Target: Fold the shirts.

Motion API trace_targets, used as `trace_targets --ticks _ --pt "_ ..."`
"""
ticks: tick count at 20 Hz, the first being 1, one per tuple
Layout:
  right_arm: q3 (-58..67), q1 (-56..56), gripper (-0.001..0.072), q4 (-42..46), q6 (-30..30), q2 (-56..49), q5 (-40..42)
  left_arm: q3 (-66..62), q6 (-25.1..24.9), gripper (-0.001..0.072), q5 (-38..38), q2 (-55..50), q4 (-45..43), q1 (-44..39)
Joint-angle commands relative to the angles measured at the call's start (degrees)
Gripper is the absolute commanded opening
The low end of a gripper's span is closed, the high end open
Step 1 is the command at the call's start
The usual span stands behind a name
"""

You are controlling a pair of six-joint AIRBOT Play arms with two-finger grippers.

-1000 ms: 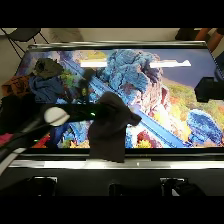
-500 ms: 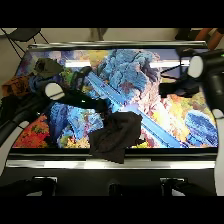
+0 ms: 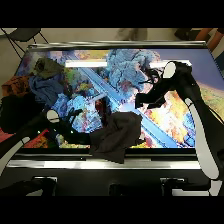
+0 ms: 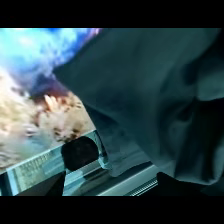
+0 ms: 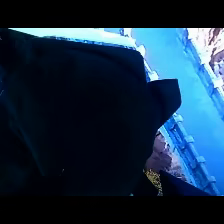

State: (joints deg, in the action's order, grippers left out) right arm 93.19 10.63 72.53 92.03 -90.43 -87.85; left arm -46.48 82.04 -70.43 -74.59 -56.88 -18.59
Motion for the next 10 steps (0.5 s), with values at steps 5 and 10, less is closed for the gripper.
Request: trace_targets --ticks 5,10 --pt "-0.9 0.0 0.0707 -6.5 -3.3 -1.4 1.2 7.1 -1.9 0.0576 10.3 -2.9 6.4 -6.4" --pt "-4.7 2.0 0.0707 -10.6 -3.5 -4.7 1.3 7.1 1.9 0.0029 14.0 -4.4 7.4 -7.2"
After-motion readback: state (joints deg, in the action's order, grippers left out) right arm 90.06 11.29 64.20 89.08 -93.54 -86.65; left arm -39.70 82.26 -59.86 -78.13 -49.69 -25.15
